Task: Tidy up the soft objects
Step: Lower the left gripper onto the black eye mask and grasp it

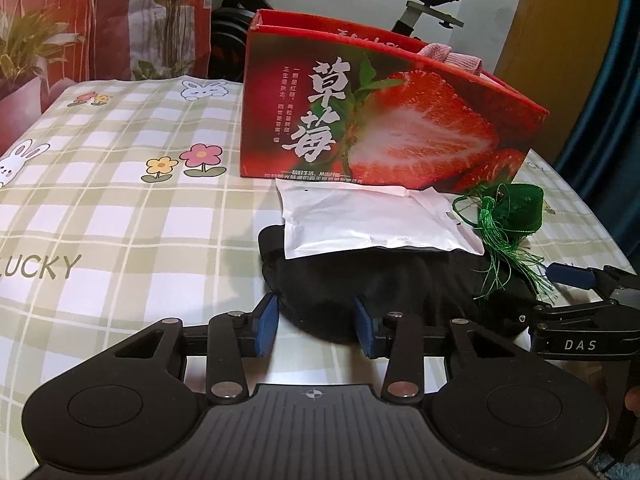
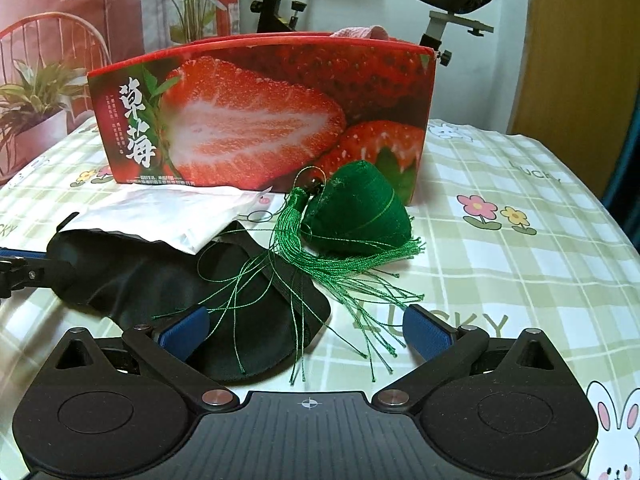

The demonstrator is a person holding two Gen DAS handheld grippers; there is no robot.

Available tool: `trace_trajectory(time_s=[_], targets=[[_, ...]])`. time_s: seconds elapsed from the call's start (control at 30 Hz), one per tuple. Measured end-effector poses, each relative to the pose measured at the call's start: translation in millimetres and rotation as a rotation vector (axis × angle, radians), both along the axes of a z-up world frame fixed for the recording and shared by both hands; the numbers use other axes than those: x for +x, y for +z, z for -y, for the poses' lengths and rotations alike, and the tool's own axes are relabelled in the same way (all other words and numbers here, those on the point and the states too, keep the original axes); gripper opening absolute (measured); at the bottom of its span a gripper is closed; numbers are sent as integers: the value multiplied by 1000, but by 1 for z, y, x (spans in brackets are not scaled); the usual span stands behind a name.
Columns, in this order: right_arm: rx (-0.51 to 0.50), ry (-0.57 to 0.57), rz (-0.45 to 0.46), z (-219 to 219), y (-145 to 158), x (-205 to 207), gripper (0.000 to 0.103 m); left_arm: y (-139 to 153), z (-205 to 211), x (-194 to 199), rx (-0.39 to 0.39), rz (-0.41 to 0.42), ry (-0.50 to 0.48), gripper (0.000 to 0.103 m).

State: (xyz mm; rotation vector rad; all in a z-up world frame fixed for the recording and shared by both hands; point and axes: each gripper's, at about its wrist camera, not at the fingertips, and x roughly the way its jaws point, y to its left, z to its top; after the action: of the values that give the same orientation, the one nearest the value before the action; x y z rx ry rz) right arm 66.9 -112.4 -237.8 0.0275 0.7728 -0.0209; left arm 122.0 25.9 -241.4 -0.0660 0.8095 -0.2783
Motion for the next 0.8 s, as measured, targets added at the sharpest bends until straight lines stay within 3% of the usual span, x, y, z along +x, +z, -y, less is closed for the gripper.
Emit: trace_trajectory(time_s=[0.4,0.67,0.8], targets=[[-2,3,-2,-1,0,0,103,-1,0,-1,-5,6,-12,47],[1,11,-9,0,0,-1,103,-1,-11,3,-98,-13,24,47],[0,12,-6,0,0,-1,103,-2,-9,8,-100,-14,28,47]])
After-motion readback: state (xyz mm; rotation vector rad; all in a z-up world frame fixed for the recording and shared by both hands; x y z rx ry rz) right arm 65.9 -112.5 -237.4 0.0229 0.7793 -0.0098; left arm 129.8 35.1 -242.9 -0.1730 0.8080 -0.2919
